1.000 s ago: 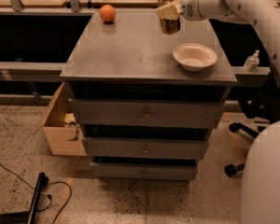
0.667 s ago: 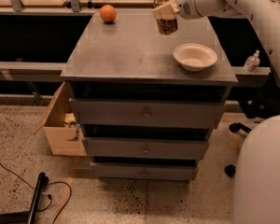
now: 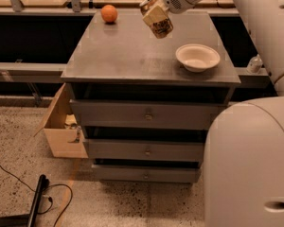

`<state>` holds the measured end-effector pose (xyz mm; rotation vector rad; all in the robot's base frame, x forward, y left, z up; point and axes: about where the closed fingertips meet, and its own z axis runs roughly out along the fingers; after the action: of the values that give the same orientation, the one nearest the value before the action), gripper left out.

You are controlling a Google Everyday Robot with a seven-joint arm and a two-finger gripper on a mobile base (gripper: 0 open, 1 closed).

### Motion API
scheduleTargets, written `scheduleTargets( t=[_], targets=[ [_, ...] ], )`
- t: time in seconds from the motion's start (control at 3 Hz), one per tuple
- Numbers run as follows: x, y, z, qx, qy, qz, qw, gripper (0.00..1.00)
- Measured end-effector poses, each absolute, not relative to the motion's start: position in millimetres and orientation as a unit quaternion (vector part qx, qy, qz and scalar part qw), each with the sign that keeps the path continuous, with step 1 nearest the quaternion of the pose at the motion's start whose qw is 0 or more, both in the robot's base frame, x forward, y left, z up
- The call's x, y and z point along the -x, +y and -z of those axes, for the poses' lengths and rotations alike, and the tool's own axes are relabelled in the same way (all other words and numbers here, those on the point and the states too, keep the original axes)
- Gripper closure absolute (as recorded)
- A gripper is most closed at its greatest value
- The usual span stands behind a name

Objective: Knock orange can over

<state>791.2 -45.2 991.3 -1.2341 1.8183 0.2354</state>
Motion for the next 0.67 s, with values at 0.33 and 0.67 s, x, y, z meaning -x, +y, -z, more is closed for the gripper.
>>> scheduleTargets(
  t=[0.33,0.67],
  targets=[
    [-784.9,-24.9,-981.9,0.555,0.722,-0.066,0.408,1.0],
    [-779.8,-7.0,-971.4,0.601,0.706,-0.046,0.372,1.0]
  ],
)
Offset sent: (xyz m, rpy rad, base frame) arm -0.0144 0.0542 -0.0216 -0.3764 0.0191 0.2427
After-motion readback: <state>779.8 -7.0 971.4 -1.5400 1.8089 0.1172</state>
